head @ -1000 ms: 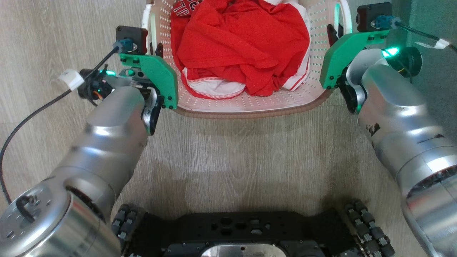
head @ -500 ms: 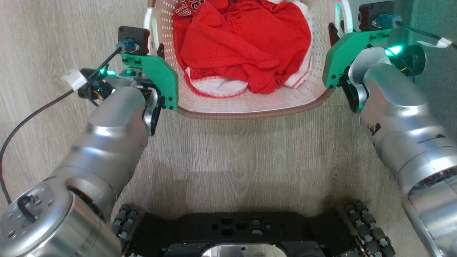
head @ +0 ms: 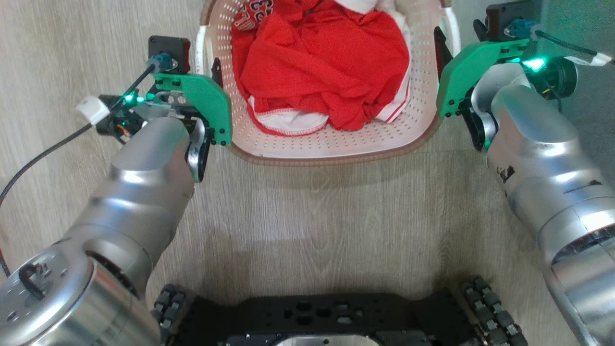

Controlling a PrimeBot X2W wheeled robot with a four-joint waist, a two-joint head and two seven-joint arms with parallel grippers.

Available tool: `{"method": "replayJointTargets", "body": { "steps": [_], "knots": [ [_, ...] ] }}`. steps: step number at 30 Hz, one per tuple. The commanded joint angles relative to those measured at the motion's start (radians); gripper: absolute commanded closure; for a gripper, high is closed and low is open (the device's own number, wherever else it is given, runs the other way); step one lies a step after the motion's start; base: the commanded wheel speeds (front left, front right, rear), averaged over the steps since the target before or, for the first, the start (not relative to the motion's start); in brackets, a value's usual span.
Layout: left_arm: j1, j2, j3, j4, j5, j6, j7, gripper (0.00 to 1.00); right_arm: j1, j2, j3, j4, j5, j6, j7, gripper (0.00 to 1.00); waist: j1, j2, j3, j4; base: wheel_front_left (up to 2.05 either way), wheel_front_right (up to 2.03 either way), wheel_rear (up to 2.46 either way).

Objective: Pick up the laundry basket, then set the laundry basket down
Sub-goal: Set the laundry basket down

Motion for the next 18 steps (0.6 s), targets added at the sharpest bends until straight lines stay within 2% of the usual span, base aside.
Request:
{"method": "replayJointTargets", "body": {
  "steps": [1,9,14,18],
  "knots": [
    [0.023,0.028,0.018,0.003,-0.005,0.006,-0.015,0.0,0.032,0.018,0.01,-0.015,0.0,-0.002,-0.017,0.0,0.0,-0.0001,-0.023,-0.007,0.0,0.0,0.0],
    [0.051,0.078,0.117,-0.146,0.071,0.044,-0.016,0.0,0.039,0.018,-0.03,-0.059,-0.039,-0.002,-0.03,0.0,0.0,-0.0001,-0.12,-0.016,0.0,0.0,0.0],
    [0.155,0.119,0.278,-0.331,0.192,0.081,-0.016,0.0,0.112,0.018,-0.124,-0.169,-0.116,-0.002,-0.031,0.0,0.0,-0.0001,-0.216,-0.02,0.0,0.0,0.0],
    [0.277,0.132,0.409,-0.469,0.313,0.085,-0.016,0.0,0.204,0.018,-0.196,-0.282,-0.181,-0.002,-0.031,0.0,0.0,-0.0001,-0.301,-0.022,0.0,0.0,0.0]
  ]
}}
